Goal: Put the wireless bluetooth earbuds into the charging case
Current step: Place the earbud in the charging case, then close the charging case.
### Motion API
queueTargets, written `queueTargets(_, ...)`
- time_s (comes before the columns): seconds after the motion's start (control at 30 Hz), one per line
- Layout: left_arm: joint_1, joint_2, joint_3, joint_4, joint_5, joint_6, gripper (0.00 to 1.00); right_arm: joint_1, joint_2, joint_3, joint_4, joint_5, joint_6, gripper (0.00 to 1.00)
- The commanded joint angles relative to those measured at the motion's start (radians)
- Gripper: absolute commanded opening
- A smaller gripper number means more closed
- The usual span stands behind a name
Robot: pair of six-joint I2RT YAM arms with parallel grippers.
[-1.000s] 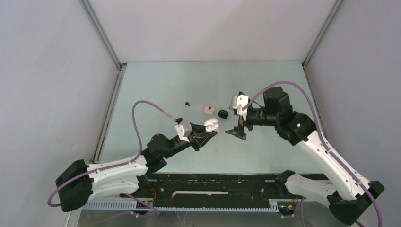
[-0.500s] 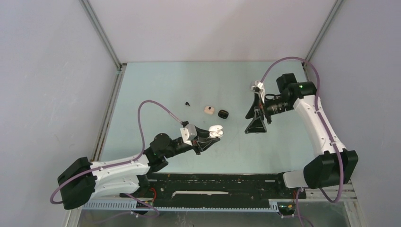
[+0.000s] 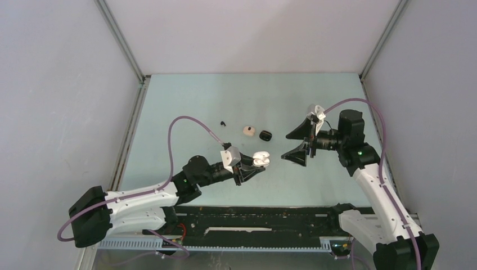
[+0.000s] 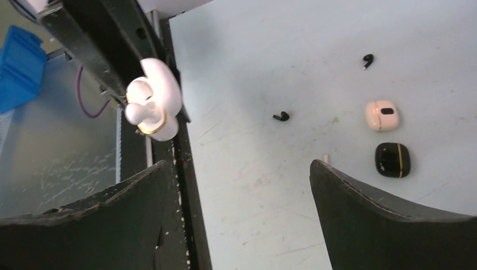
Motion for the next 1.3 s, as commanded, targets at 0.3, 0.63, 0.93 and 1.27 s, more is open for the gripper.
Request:
queueTargets(0.3, -0.019, 0.042, 0.096, -0.071, 0.026, -0.033, 0.0, 0.025, -0.021, -0.046, 0.179, -0.156, 0.06, 0.97)
queueTargets(0.63, -0.024, 0.061, 0.111, -0.091, 0.031, -0.026, 0.0, 0.093, 0.018, -0.046, 0.178, -0.124, 0.053, 1.0)
queueTargets(0.93, -0.029, 0.064, 0.116, -0.096, 0.053, -0.012, 0.0, 0.127, 0.048, -0.042, 0.152, -0.044, 0.026, 1.0)
queueTargets(1.27, -0.037, 0.069, 0.119, -0.104, 0.068, 0.0, 0.0, 0.15, 0.066, -0.043, 0.134, -0.021, 0.004, 1.0)
